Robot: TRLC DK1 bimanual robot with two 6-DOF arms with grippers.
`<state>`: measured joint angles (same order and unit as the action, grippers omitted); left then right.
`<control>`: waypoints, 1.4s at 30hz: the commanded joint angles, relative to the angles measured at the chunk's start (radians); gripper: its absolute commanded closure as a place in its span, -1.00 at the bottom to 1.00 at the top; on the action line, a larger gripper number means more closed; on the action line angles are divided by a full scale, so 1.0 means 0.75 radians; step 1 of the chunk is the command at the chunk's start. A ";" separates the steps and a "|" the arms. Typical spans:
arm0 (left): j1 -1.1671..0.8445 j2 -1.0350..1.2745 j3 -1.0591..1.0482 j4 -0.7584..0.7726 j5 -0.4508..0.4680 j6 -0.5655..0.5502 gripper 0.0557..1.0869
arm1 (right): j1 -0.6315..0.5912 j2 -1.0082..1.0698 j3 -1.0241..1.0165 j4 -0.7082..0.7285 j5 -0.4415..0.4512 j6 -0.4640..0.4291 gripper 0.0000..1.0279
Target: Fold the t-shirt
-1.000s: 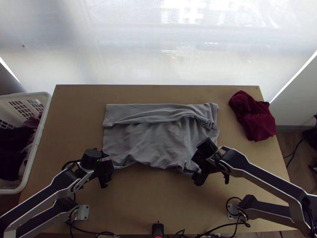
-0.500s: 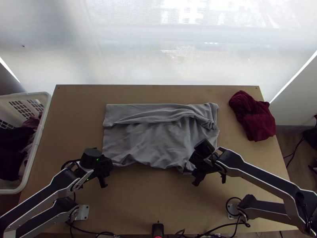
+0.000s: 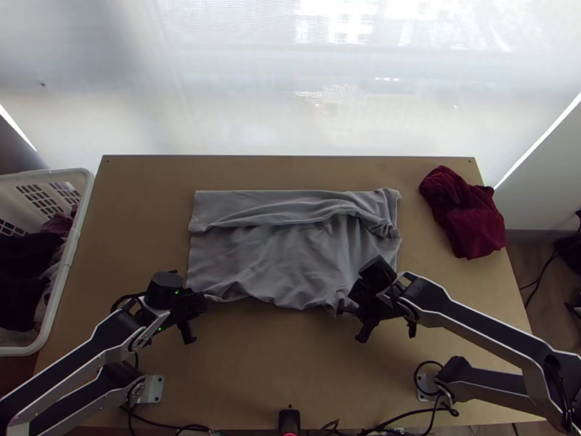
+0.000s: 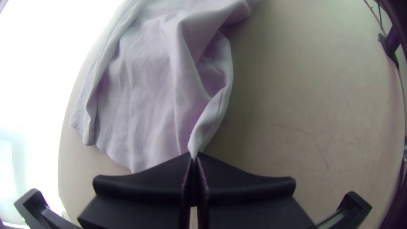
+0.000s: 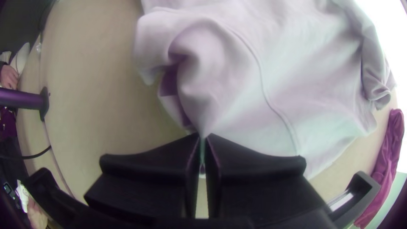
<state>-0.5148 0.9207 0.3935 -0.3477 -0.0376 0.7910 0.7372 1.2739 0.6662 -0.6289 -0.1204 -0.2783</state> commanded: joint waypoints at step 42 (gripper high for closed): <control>0.533 0.519 0.725 -0.144 0.212 0.009 0.92 | -0.486 0.046 0.423 -0.248 -0.126 -0.269 0.95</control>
<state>-0.1883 1.1255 0.8040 -0.5346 0.1123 0.8135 0.4435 1.1896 0.8928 -0.8547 -0.2024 -0.4515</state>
